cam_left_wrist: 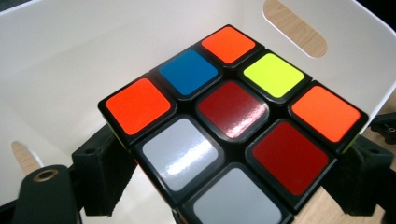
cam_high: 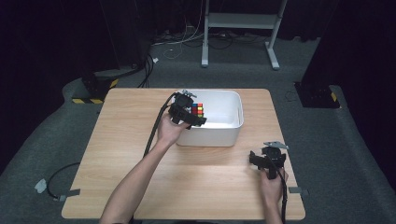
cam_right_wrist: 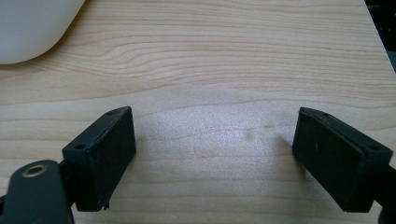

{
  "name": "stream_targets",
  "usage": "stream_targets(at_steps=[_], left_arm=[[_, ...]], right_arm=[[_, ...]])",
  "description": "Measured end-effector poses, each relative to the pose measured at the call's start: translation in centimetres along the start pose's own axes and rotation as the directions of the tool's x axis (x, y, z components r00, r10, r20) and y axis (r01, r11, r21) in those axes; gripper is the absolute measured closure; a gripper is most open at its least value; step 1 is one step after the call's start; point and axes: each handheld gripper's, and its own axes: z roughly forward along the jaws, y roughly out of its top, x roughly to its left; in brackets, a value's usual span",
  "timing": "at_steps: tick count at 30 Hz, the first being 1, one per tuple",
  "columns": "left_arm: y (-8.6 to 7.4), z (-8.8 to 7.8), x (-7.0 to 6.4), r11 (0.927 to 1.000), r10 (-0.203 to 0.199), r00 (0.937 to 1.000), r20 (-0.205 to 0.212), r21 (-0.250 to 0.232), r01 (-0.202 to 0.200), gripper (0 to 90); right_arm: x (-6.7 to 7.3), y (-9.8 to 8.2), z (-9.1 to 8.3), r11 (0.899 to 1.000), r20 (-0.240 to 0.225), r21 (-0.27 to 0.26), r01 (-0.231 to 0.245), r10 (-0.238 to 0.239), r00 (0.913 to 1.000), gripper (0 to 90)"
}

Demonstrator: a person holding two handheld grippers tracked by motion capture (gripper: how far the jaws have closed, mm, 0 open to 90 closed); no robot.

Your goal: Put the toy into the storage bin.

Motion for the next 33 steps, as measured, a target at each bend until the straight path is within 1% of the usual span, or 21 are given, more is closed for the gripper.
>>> stream_targets(at_steps=[4, 6, 9, 16, 18, 20, 24, 28, 32, 33], left_arm=[[-0.3, -0.1, 0.1, 1.0, -0.007, 0.9998, -0.016, -0.006, 0.007, 15.2], [-0.5, -0.4, 0.1, 0.9997, -0.015, 0.9995, -0.027, -0.021, 0.015, 15.2], [-0.5, -0.9, 0.0, 0.9995, -0.006, 0.999, -0.044, -0.031, 0.005, 15.2], [-0.7, -1.4, 0.0, 0.9989, -0.005, 0.9983, -0.059, -0.046, 0.003, 15.2], [-1.0, -1.5, 0.2, 0.9986, -0.011, 0.9981, -0.061, -0.053, 0.008, 15.2], [-1.2, -1.5, 0.4, 0.9984, -0.023, 0.9975, -0.066, -0.053, 0.02, 15.1], [-1.5, -1.6, 0.9, 0.9983, -0.033, 0.9962, -0.081, -0.05, 0.029, 15.1], [-1.8, -1.9, 0.9, 0.998, -0.031, 0.9956, -0.088, -0.058, 0.026, 15.1], [-1.9, -1.9, 1.1, 0.9982, -0.032, 0.9953, -0.091, -0.054, 0.027, 15.1], [-1.9, -1.8, 1.2, 0.9984, -0.035, 0.9944, -0.1, -0.049, 0.03, 15.1]], right_arm=[[0.0, 0.0, 0.0, 1.0, 0.0, 0.0, 0.0, 0.0, 1.0, 13.0], [0.0, 0.0, 0.0, 1.0, 0.0, 0.0, 0.0, 0.0, 1.0, 13.0], [0.0, 0.0, 0.0, 1.0, -0.001, 0.0, 0.001, -0.001, 1.0, 13.0], [0.0, 0.0, 0.0, 1.0, -0.001, 0.0, 0.002, -0.002, 1.0, 13.0], [0.0, 0.0, 0.0, 1.0, -0.001, 0.0, 0.002, -0.002, 1.0, 13.0], [0.0, 0.0, 0.0, 1.0, -0.001, 0.0, 0.002, -0.002, 1.0, 13.0], [0.0, 0.0, 0.0, 1.0, -0.001, 0.0, 0.002, -0.002, 1.0, 13.0], [0.0, 0.0, 0.0, 1.0, -0.001, 0.0, 0.002, -0.002, 1.0, 13.0], [0.1, 0.0, 0.0, 1.0, -0.002, 0.0, 0.001, -0.001, 1.0, 13.0], [0.0, 0.0, 0.0, 1.0, -0.002, 0.0, 0.002, -0.002, 1.0, 13.0]])
